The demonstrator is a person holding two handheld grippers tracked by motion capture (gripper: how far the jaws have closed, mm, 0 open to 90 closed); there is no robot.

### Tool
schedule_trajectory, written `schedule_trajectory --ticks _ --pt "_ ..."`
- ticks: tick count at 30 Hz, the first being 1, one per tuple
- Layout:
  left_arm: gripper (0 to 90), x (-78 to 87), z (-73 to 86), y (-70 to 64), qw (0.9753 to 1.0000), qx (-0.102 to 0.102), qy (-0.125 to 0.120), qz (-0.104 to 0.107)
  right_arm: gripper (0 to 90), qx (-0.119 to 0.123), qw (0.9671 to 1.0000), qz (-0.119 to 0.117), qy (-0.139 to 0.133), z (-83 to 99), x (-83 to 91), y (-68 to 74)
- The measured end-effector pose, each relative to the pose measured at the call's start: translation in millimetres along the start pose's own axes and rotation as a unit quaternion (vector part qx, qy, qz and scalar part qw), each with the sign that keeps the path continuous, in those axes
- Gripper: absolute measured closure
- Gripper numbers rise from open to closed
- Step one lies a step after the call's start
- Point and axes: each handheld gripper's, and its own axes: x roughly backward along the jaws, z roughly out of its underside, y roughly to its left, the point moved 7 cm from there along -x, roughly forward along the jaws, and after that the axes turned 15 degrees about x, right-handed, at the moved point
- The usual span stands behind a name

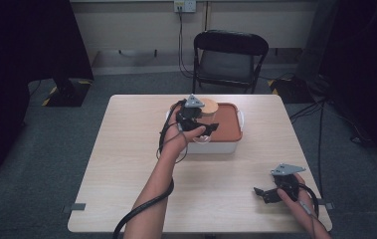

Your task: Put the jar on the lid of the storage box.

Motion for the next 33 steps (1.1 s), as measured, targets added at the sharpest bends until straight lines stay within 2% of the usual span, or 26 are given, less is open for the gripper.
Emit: schedule_trajectory --ticks 15,33 --pt "26.5 -9.3 1.9 18.2 0.9995 0.026 -0.014 -0.014 0.0 0.000 1.0000 0.000 0.000 0.0 0.0 0.0" --pt "26.5 -23.3 3.0 29.4 0.9989 0.025 -0.019 -0.034 0.0 0.001 1.0000 0.000 -0.001 -0.1 -0.1 -0.2"
